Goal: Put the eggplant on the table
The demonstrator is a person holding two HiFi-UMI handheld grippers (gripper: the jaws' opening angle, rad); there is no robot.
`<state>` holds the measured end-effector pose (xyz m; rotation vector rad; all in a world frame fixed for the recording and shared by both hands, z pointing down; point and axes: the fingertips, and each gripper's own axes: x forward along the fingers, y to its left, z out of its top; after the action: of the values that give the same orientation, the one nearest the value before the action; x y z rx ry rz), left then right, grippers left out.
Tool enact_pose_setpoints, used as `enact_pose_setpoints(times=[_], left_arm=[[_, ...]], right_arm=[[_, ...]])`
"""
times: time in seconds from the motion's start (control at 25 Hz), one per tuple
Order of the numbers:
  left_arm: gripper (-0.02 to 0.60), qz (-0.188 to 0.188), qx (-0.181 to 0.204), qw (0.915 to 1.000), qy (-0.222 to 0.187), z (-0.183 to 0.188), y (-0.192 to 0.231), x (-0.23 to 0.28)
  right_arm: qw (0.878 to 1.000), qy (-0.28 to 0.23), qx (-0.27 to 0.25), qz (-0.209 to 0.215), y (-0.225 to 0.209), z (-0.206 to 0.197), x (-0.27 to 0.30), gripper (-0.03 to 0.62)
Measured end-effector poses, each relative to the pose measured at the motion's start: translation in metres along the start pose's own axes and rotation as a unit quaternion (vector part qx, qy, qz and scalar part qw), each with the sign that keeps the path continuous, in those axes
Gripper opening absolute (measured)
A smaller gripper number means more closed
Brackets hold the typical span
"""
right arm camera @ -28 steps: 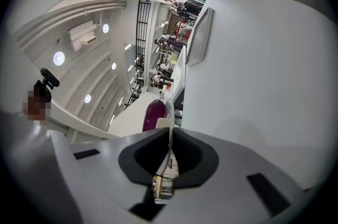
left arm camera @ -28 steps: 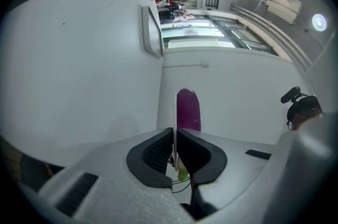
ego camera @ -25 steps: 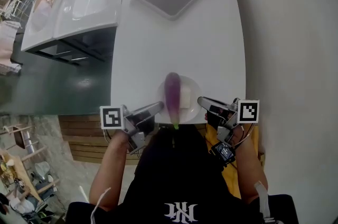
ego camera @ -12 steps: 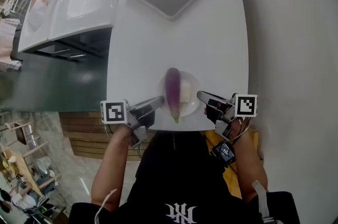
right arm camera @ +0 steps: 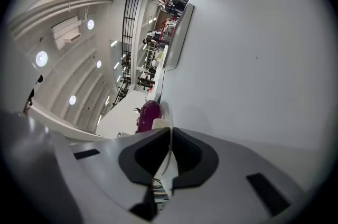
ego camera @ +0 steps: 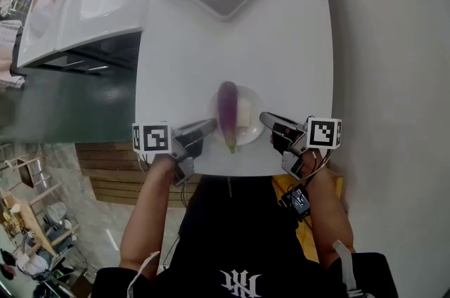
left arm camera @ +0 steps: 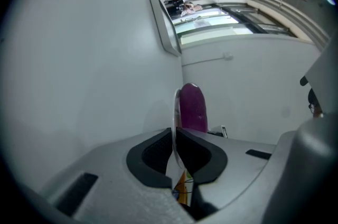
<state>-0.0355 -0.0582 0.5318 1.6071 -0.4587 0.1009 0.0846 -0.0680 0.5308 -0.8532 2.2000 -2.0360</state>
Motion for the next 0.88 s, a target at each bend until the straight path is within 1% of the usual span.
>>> enact_pose_setpoints(times=[0.08,0.16,0.24,0.36,0.48,0.68,0.8,0.88], left_arm=[[0.02,0.011,0.004,0.9999,0.005,0.0,0.004,0.002],[0.02,0.022,0.009,0.9997,0.01,0.0,0.007,0.005],[0.02,0.036,0.021,0.999,0.018,0.001,0.01,0.007],[0.021,0.049,0.033,0.9979,0.026,0.002,0.013,0.009],[0.021,0.063,0.048,0.9964,0.03,0.002,0.012,0.011],[0.037,0.104,0.084,0.9897,0.051,-0.002,0.022,0.014],[0.038,0.115,0.093,0.9873,0.059,-0.002,0.024,0.014],[0.043,0.127,0.105,0.9839,0.068,-0.001,0.025,0.013]], right_arm=[[1.0,0.0,0.005,-0.013,-0.005,0.0,0.001,0.015],[1.0,0.0,0.001,-0.012,-0.008,0.001,0.003,0.015],[1.0,-0.001,-0.002,-0.012,-0.01,0.001,0.005,0.015],[0.999,-0.001,0.008,-0.031,-0.019,-0.001,0.003,0.015],[0.999,-0.001,0.002,-0.038,-0.021,-0.002,0.002,0.015],[0.998,0.004,-0.01,-0.055,-0.026,-0.005,0.003,0.015],[0.998,0.006,-0.008,-0.061,-0.028,-0.007,0.004,0.017],[0.997,0.008,-0.01,-0.07,-0.028,-0.008,0.006,0.017]])
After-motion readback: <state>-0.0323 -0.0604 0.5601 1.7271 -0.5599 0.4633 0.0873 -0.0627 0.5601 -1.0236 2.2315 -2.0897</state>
